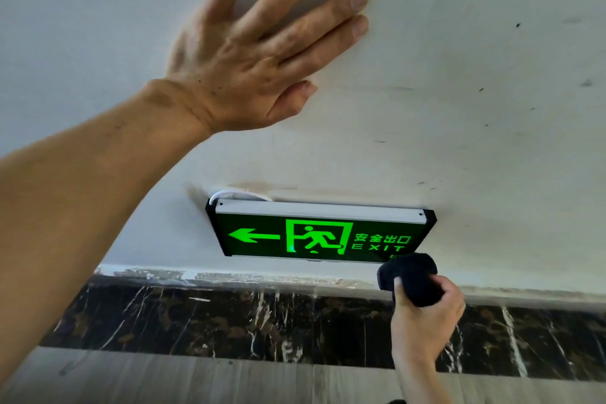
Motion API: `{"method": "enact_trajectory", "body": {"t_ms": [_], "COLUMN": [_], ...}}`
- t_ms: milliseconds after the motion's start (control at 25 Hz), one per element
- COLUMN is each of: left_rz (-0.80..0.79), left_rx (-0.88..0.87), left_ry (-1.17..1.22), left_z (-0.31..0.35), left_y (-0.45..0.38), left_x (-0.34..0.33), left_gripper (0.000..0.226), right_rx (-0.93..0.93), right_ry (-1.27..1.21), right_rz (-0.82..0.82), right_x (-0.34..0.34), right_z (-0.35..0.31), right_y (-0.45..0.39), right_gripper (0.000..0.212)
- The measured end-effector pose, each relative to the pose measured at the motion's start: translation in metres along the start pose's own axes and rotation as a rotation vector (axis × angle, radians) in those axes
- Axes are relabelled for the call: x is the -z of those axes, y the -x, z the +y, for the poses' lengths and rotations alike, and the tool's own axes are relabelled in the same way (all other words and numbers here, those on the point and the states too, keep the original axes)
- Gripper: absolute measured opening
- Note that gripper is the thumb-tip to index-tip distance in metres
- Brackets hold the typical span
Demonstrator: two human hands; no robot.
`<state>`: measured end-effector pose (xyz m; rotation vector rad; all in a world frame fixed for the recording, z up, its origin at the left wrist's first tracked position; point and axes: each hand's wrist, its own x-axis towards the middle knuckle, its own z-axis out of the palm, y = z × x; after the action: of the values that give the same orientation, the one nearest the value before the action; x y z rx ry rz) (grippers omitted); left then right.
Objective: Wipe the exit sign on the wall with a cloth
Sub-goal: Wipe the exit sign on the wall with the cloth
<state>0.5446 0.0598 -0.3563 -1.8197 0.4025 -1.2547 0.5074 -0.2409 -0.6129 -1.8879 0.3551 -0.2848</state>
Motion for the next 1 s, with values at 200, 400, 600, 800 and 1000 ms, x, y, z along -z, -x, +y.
{"method": "enact_trajectory", "body": {"t_ms": [200, 400, 600, 800, 1000], "left_rz": [-0.014, -0.009, -0.002, 0.011, 0.019], "left_rx": [-0.017, -0.013, -0.011, -0.001, 0.009], "left_ry": [0.024, 0.021, 0.023, 0.047, 0.066], "left_z": [0.002, -0.001, 0.001, 0.001, 0.004], "left_y": [0.0, -0.001, -0.001, -0.003, -0.005], "left_x": [0.002, 0.002, 0.001, 0.0, 0.001], "left_gripper": [0.067, 0.066, 0.067, 0.071, 0.071], "right_rx": [-0.008, 0.039, 0.104, 0.126, 0.166], "right_ry": [0.029, 0.018, -0.007, -0.017, 0.007], "right_rz": [-0.057, -0.165, -0.307, -0.436, -0.567], "right_x": [-0.028, -0.064, -0.101, -0.13, -0.147], "right_z": [0.004, -0.007, -0.026, -0.047, -0.064], "right_y": [0.002, 0.043, 0.096, 0.139, 0.161], "right_gripper": [0.055, 0.058, 0.057, 0.049, 0.041]}}
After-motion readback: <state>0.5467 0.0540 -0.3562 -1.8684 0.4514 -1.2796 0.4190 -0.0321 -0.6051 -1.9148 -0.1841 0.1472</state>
